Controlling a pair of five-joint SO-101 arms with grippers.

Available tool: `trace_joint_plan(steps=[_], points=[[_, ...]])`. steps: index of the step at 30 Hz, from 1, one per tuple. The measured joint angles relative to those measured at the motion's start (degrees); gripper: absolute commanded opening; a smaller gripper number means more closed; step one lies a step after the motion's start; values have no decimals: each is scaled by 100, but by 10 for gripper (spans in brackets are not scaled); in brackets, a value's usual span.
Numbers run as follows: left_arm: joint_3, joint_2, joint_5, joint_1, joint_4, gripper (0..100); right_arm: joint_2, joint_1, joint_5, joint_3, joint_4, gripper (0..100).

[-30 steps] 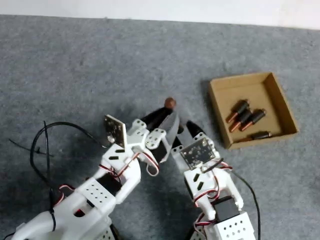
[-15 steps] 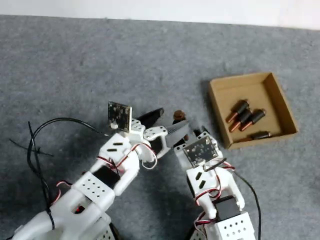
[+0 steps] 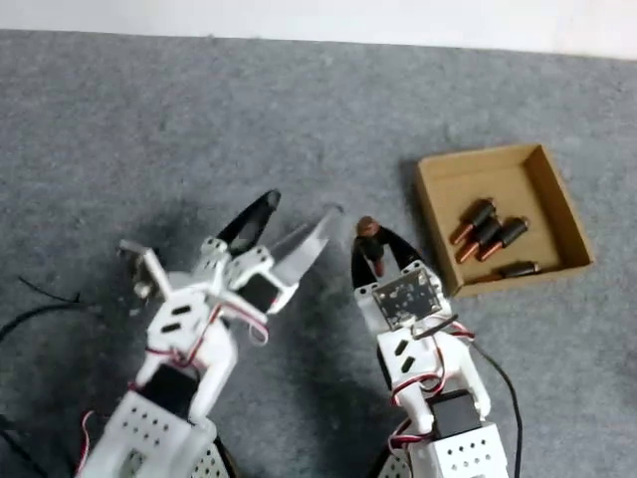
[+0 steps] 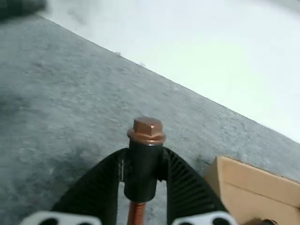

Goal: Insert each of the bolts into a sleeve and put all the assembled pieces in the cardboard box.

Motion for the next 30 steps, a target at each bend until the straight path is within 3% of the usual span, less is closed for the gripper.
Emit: trace_joint_plan(steps=[4, 7, 12, 16, 20, 25, 30], points=[[431, -1327, -360, -9, 281, 357, 0, 316, 0, 0, 0, 5], [404, -1873, -466, -35, 1178, 357, 0, 501, 0, 0, 0, 5], [378, -1934, -1029, -431, 2760, 357, 0, 1160, -167, 0, -220, 5], [378, -1934, -1222, -774, 3446, 357, 9, 1855, -571, 0, -1284, 5], [378, -1934, -1231, -1055, 4070, 357, 185, 1996, -598, 9, -1398, 6], [378, -1934, -1231, -1345, 4281, 357, 1714, 2215, -580, -633, -1398, 6], [387, -1934, -1231, -1380, 4299, 357, 4501, 2690, -580, -2699, -1398, 6]])
